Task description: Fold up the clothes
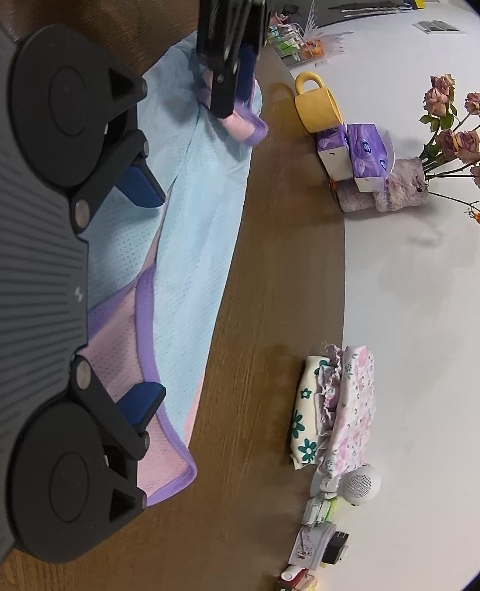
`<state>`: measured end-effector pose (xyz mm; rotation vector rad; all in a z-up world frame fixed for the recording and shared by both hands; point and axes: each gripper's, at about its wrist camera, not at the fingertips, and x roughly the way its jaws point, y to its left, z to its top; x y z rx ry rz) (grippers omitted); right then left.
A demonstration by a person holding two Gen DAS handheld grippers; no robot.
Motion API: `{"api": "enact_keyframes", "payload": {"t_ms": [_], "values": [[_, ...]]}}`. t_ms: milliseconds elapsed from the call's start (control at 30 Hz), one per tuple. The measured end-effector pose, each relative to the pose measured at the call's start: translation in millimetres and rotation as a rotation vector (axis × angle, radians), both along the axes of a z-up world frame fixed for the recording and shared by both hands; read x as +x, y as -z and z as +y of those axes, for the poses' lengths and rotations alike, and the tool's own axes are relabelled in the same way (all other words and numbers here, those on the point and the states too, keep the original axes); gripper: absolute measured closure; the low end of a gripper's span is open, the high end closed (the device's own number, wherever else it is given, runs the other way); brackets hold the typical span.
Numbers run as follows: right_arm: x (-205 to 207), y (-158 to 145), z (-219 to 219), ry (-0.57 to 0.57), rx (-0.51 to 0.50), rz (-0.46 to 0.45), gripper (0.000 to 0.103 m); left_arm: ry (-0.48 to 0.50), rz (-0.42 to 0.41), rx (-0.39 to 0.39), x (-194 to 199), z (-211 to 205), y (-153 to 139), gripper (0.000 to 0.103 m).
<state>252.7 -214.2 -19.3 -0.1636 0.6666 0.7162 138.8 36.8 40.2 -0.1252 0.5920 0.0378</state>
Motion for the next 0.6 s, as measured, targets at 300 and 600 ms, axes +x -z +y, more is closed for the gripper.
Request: {"api": "enact_keyframes", "payload": {"t_ms": [300, 600], "values": [[-0.6, 3.5, 0.5, -0.009, 0.005, 0.019, 0.001, -0.155, 0.049, 0.056, -25.4, 39.6, 2.1, 0.033], [-1.2, 3.9, 0.2, -0.007, 0.01, 0.021, 0.0, -0.139, 0.101, 0.109, -14.5, 47.0, 28.3, 0.096]]}}
